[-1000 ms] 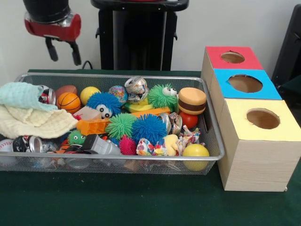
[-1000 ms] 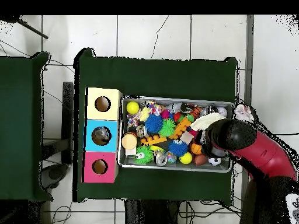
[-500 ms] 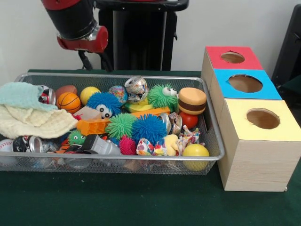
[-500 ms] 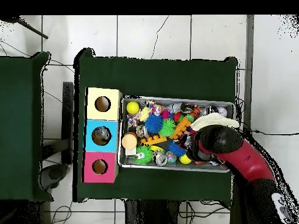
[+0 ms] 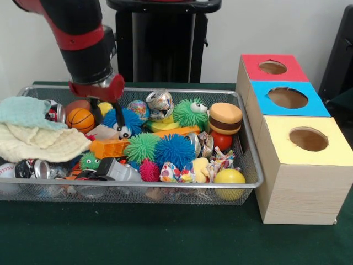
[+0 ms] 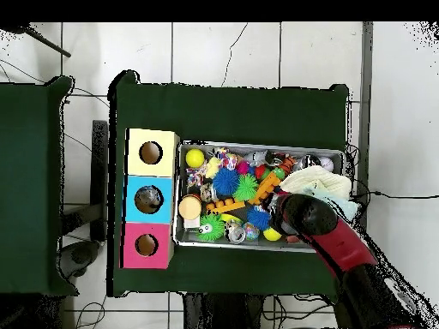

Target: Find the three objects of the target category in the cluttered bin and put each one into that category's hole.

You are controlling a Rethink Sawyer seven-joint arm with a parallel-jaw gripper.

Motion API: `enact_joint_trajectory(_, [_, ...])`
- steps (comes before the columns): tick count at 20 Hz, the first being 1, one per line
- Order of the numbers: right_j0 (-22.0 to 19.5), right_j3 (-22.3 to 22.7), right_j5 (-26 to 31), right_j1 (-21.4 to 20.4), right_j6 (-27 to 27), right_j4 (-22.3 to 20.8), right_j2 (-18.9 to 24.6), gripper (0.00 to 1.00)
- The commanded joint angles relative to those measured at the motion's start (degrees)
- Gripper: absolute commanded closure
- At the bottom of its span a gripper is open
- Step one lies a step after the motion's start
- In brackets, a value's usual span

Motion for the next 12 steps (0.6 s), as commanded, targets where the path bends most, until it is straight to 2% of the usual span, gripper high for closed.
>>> enact_joint_trajectory(1, [-1.92,3.47,-14.73,11.05,10.10,-1.53,10.60,0.00])
enact_joint_trajectory(5, [-3.89,4.33,-20.07,14.23,13.03,-0.60,14.47,0.00])
enact_joint_trajectory(9, [-8.10,6.06,-24.44,17.84,15.47,-0.29,19.95,0.00])
enact_joint_trajectory(12, [-10.01,6.08,-27.72,20.94,17.14,-1.01,22.36,0.00])
